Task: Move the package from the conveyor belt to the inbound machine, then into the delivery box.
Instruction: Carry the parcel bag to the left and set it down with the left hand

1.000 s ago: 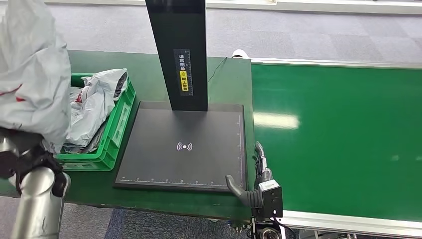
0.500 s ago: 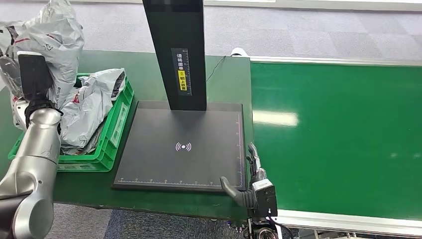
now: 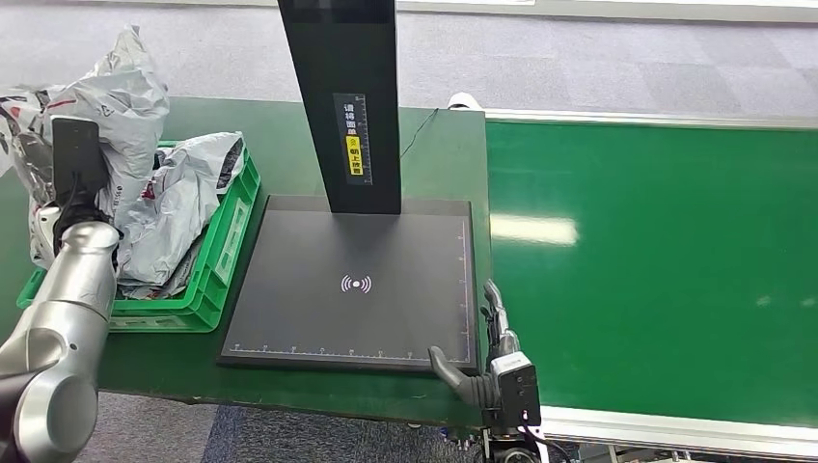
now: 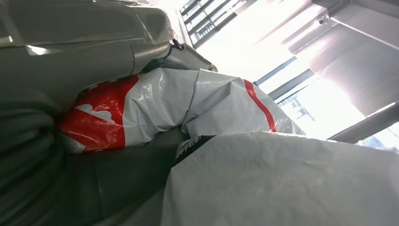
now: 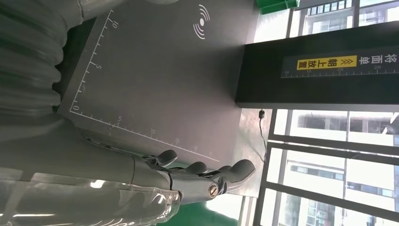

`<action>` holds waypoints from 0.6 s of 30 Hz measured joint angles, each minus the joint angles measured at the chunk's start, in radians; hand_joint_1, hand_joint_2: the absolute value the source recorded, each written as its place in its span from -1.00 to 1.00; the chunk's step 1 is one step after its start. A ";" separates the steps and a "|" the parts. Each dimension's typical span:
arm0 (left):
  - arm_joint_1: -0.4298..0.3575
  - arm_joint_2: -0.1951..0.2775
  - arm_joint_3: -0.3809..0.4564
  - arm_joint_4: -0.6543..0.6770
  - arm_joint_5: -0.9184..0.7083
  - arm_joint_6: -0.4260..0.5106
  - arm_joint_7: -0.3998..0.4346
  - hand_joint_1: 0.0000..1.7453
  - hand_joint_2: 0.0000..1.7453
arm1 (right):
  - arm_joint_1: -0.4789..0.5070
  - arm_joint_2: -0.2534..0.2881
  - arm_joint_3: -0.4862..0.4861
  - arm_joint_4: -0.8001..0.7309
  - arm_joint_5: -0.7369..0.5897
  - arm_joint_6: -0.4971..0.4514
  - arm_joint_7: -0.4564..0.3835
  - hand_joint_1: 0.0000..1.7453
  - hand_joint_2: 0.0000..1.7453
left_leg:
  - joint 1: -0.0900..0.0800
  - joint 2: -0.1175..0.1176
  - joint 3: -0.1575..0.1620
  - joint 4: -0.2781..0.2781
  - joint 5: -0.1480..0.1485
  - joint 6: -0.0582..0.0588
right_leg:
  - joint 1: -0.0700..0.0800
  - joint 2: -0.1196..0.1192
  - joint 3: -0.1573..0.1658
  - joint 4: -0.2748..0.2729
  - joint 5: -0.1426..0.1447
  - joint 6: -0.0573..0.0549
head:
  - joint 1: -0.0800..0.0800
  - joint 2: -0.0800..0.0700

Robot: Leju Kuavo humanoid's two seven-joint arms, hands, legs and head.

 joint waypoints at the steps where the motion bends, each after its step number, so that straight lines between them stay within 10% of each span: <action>1: 0.000 0.000 0.002 0.002 -0.001 0.000 0.000 1.00 1.00 | 0.000 0.000 0.000 -0.001 0.000 0.000 0.000 -1.00 1.00 | 0.000 0.000 0.000 0.000 0.000 0.000 | 0.000 0.000 0.000 0.000 0.000 0.000 | 0.000 0.000; 8: 0.001 0.000 0.010 0.010 -0.001 -0.002 0.000 0.98 1.00 | 0.001 0.000 -0.004 -0.002 0.005 0.001 0.000 -1.00 1.00 | 0.000 0.000 0.000 0.000 0.000 0.000 | 0.000 0.000 0.000 0.000 0.000 0.000 | 0.000 0.000; 13: 0.039 0.001 0.037 0.002 0.000 -0.027 -0.019 -1.00 1.00 | 0.001 0.000 -0.004 -0.002 0.005 0.001 0.000 -1.00 1.00 | 0.000 0.001 0.000 0.000 0.000 0.000 | 0.000 0.001 0.000 0.000 0.000 0.000 | 0.000 0.000; 18: 0.156 0.005 0.085 -0.046 0.039 -0.065 -0.096 -1.00 1.00 | 0.007 -0.001 -0.007 -0.001 0.005 0.002 -0.002 -1.00 1.00 | 0.000 0.004 0.000 0.000 -0.001 -0.001 | 0.000 0.002 -0.001 0.000 0.000 0.000 | 0.000 0.000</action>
